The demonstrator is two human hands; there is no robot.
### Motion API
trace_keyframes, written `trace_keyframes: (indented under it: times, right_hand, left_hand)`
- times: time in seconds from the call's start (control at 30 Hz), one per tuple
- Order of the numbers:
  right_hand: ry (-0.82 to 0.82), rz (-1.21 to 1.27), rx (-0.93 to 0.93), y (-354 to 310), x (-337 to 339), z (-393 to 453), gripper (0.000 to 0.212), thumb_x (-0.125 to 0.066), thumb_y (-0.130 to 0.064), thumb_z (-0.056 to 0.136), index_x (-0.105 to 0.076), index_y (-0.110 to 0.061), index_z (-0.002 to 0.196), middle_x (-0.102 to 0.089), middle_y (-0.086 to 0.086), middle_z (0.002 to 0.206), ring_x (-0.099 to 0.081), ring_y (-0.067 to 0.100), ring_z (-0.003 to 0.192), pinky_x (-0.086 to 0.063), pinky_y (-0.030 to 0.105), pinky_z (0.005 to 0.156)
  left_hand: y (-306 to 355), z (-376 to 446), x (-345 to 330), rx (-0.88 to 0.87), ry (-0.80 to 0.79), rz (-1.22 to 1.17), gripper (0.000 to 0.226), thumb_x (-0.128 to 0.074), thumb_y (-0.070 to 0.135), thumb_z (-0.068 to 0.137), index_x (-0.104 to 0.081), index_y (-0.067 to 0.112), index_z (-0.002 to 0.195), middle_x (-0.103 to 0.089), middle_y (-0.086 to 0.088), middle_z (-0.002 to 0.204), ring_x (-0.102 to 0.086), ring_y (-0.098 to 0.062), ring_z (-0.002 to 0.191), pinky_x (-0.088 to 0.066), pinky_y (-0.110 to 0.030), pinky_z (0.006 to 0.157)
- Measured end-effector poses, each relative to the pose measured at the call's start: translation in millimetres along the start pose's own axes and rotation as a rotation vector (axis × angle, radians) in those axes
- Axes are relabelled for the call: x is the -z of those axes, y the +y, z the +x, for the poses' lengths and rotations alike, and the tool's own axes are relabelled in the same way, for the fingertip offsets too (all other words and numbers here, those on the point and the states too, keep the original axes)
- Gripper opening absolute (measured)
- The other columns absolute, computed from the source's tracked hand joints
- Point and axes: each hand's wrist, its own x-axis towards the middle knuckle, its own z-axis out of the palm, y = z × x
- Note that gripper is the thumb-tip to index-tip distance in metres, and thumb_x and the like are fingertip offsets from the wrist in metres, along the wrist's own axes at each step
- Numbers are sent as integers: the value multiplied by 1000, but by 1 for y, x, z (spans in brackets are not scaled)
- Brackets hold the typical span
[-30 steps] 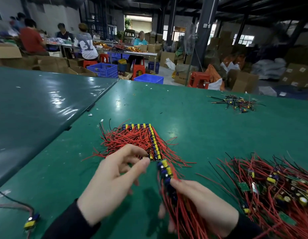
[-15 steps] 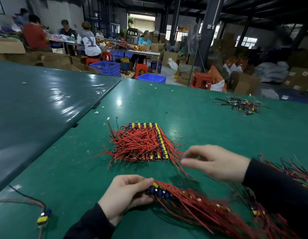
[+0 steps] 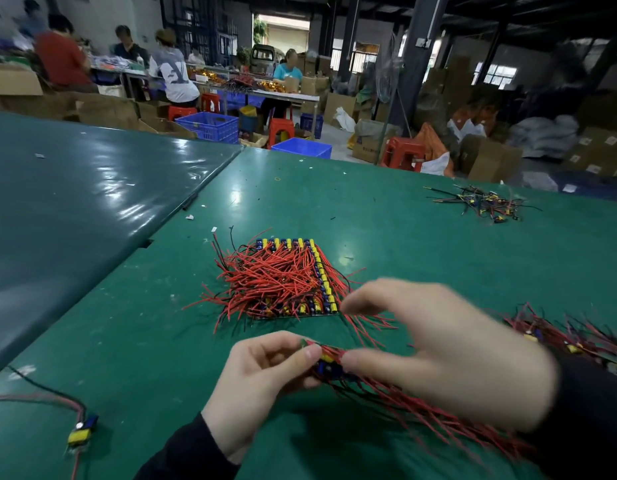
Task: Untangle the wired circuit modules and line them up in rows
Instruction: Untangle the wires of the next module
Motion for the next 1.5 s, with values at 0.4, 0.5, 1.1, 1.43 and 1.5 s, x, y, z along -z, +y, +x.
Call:
trace_keyframes:
  times: [0.4,0.5,1.1,1.43,1.5]
  right_hand:
    - [-12,436,-107,27,-67,-1,17,-72,-33,80,-71,-15,81,-70,3,73,-63,21,69,-50,45,69]
    - [-11,476,-104,29,-69,-2,15,-75,-31,78,-70,-17,82,-70,1,75,-63,20,70,-50,43,70]
    - [-158,527,6,40,-76,-1,11,-63,-22,89,-68,-12,87,-69,2,84,-59,13,78,-45,27,77]
    - [-282,715,41,40,-65,-5,11,-61,-27,87,-67,-18,90,-62,-11,80,-52,4,74,-43,24,72]
    - [-295,702,26,40,-63,-4,11,-64,-27,87,-69,-18,89,-64,-6,80,-54,6,73,-45,25,73]
  left_hand:
    - [6,-2,5,-65,-1,101,26,-76,23,54,-73,3,71,-70,-17,71,-64,-17,59,-53,-22,52]
    - [7,-1,7,-96,25,158,33,-78,26,50,-75,3,74,-70,-19,73,-62,-18,60,-53,-22,55]
    - [4,2,13,-38,-104,170,23,-70,13,65,-73,-7,78,-66,-17,68,-56,-16,53,-49,-20,53]
    - [5,3,19,198,-211,-57,17,-65,12,68,-74,1,76,-68,-15,72,-64,-16,55,-54,-22,53]
    - [10,3,21,187,-201,-38,15,-66,14,67,-74,4,74,-68,-14,70,-63,-14,53,-53,-20,52]
